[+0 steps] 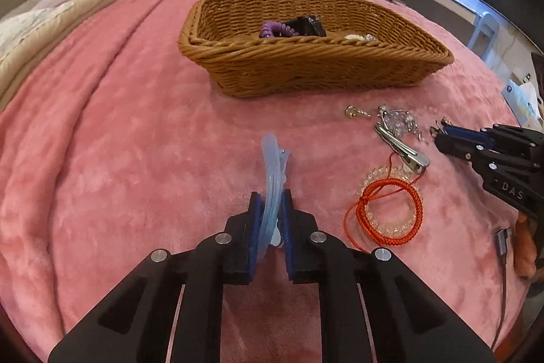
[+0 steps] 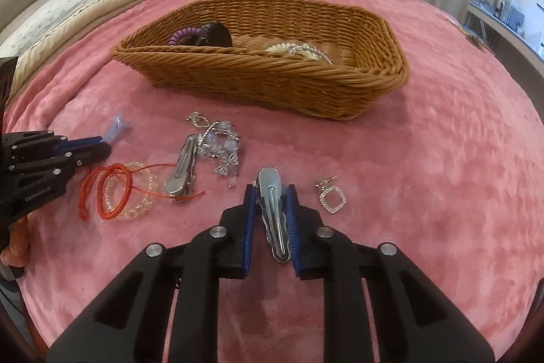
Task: Organize jewelry
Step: 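Grasp the clear hair clip with the left tool while the right tool grasps the silver hair clip, then carry both clips into the basket and open both tools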
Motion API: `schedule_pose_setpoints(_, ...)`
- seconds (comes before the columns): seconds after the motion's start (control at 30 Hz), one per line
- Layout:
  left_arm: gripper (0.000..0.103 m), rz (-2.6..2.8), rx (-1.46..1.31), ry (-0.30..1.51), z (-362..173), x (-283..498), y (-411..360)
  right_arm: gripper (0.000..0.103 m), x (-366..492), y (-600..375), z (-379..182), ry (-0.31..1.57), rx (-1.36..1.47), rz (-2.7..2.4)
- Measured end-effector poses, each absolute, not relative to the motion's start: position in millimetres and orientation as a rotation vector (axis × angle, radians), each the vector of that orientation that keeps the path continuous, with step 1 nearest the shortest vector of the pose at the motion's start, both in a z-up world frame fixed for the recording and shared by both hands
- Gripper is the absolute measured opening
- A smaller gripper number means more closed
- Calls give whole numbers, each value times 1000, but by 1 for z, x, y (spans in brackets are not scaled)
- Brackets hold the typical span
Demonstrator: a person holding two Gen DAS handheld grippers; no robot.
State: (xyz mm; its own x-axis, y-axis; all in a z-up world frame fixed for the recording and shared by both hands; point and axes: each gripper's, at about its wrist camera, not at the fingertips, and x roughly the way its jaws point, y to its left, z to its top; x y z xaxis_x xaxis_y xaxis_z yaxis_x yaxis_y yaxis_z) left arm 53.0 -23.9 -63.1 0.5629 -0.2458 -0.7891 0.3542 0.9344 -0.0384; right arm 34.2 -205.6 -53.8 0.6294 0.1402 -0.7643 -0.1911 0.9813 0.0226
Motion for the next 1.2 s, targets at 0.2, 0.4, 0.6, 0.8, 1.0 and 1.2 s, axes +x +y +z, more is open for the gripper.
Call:
schedule_pose_setpoints(0.2,6,-374,73,816,-44,41,-14,14,22,-206,-43,820,-63,207)
schedule_pose_setpoints(0.4,6,-372,63,747,-25,26,-16,14,14,-212,-27,797,-33,216)
schedule_pose_setpoints(0.6,6,-356,74,708,-15,25,-20,14,5,-218,-14,768,-22,223)
schedule_pose_setpoints(0.8,6,-339,87,682,-8,20,-20,14,-3,-219,8,721,-28,227)
schedule_pose_setpoints(1.0,6,-329,99,651,7,17,-22,14,-5,-213,33,673,-37,231)
schedule_pose_setpoints(1.2,6,-345,90,568,56,35,-31,14,17,-217,71,596,-24,221)
